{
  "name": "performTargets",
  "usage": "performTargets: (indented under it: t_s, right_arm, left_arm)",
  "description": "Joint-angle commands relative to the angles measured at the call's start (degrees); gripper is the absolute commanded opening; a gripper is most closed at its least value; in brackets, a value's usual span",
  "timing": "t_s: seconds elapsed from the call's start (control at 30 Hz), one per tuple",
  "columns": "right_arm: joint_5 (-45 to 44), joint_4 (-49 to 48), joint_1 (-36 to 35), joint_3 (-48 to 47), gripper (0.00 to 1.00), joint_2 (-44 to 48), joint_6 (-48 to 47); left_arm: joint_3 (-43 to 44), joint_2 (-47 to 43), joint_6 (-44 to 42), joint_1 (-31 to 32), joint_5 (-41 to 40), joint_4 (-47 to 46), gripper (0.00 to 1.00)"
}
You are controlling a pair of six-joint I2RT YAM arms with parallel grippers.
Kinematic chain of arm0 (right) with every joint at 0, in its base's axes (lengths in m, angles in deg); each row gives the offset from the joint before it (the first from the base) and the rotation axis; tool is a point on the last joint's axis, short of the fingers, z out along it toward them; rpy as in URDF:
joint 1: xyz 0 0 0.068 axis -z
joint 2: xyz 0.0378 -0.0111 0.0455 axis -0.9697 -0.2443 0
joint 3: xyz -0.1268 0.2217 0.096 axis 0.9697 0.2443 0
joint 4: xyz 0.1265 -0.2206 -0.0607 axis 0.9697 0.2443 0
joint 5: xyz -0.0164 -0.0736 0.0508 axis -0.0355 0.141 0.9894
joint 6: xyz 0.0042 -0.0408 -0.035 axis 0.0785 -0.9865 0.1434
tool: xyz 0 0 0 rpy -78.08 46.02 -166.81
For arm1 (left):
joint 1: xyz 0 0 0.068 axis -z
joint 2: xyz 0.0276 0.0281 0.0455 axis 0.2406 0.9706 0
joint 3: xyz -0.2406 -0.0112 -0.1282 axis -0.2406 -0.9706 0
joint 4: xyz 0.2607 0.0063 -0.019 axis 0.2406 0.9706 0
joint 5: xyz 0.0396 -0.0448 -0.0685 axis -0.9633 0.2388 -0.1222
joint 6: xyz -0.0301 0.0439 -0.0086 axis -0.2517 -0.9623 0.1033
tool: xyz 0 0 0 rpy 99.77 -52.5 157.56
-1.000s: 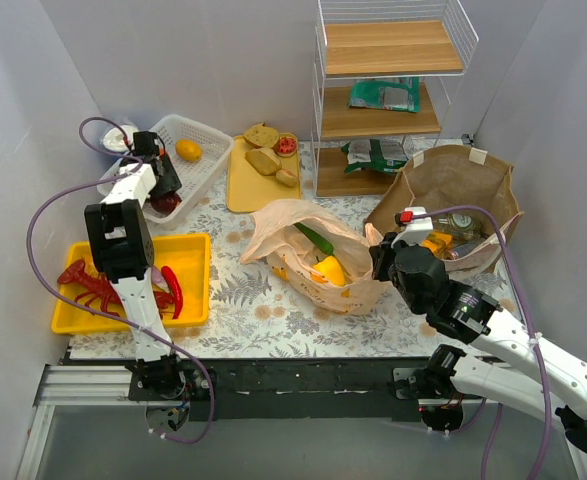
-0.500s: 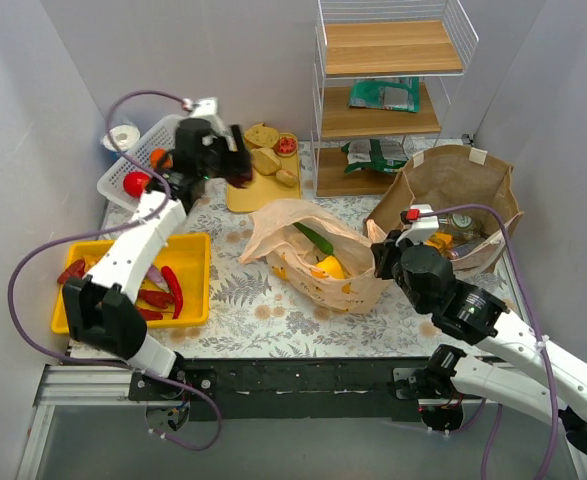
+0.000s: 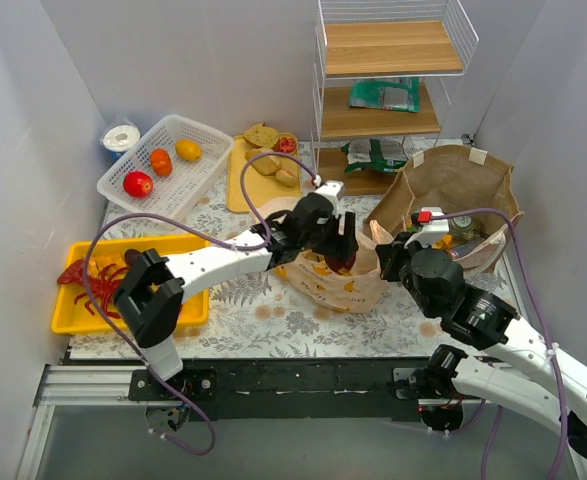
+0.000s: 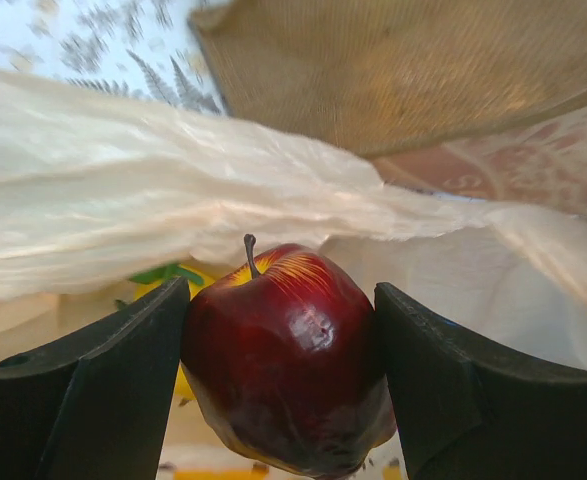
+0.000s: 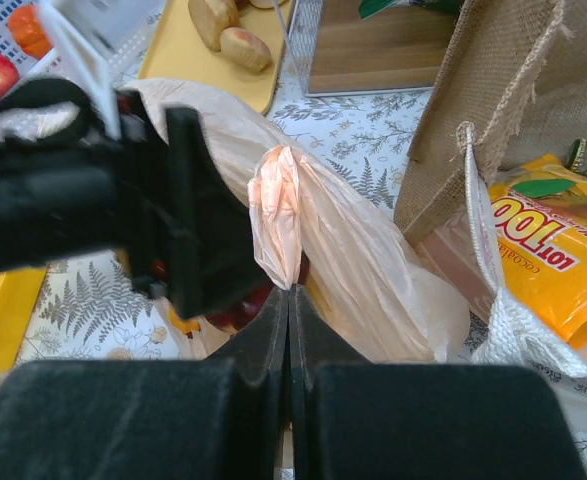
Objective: Place the mixed food into the grocery bags and tie them
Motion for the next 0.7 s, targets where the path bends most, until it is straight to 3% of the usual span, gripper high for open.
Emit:
performTargets:
  t_s: [0.0, 0.03, 0.1, 0.2, 0.3, 0.43, 0.6, 0.67]
  right_arm:
    - [-0.14, -0.01, -0.01, -2.18, 0.01, 0.98, 1.36]
    - [-0.23, 0.17, -0.01, -2.18, 0.01, 1.06, 1.36]
    - [-0.14, 0.43, -0.01, -2.35, 0.01, 1.15, 1.36]
    - [-0.14, 0.52, -0.01, -2.18, 0.01, 1.5, 1.54]
    - [-0.4, 0.87, -0.01, -1.82, 0.01, 1.86, 1.63]
    - [-0.93, 1.31, -0.01, -2.17, 0.01, 2.3, 1.54]
    - [-1.81, 1.14, -0.01, -1.83, 0.01, 2.82, 1.45]
    - [-2.07, 0.7, -0.01, -1.74, 0.01, 2.65, 0.93]
  left_arm:
    - [1.08, 2.23, 2.32, 2.19, -4.57, -4.21, 0.41]
    - [1.26, 3.45, 2.49, 2.19, -4.66, -4.12, 0.43]
    - [1.52, 4.08, 3.19, 2.28, -3.7, -3.6, 0.64]
    - [0.3, 2.42, 3.37, 2.46, -2.99, -3.07, 0.87]
    - [0.12, -1.45, 1.28, 2.28, -4.65, -0.88, 0.98]
    - [1.79, -7.42, -3.03, -1.84, -4.84, 5.09, 0.98]
    - [0.21, -16.82, -5.84, -17.82, 2.63, 6.07, 0.98]
    - [3.08, -15.97, -8.13, -24.39, 4.48, 8.43, 0.98]
